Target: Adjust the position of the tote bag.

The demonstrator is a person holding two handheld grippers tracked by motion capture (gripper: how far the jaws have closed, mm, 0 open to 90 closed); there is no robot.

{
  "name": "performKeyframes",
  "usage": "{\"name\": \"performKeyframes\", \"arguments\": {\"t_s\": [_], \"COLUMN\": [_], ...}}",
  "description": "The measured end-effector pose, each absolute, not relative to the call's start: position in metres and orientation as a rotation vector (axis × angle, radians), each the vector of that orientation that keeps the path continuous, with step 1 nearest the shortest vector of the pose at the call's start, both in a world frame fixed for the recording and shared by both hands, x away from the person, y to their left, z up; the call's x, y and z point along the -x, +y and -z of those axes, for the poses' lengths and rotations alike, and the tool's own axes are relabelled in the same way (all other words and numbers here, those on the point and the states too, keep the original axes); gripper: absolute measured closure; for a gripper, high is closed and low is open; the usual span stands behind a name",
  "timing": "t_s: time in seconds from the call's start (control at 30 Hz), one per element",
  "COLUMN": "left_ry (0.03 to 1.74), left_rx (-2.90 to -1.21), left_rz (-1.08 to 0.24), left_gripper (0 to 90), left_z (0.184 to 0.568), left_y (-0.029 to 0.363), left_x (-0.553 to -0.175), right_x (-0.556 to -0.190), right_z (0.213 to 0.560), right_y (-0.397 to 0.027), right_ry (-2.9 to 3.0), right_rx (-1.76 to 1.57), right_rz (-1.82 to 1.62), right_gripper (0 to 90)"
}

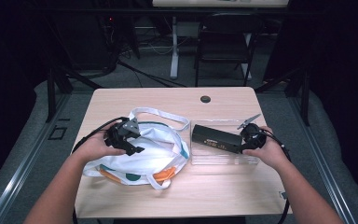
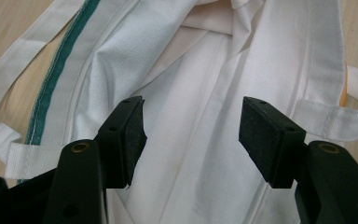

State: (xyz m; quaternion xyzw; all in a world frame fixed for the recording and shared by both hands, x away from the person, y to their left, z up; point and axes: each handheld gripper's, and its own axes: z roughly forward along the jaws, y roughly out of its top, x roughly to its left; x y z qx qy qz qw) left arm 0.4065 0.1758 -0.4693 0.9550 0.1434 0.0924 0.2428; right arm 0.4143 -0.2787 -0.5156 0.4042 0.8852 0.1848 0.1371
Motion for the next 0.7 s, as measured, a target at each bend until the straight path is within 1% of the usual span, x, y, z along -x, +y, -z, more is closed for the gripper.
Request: {"name": "performKeyframes", "arguments": {"t_s": [0.7], "left_ry": [0.417], "left_rx": [-2.601], "left_rz": [-0.265], "left_gripper": [40.4], "left_z": [0.47], "left_y": [0.183], "left_x": [-0.404], "right_x": [-0.428], "right_z": [0.517], "right_y": [-0.276], "right_ry": [2.546], "right_rx": [-1.212], "right_rz": [-0.562], "right_gripper": [41.0]}}
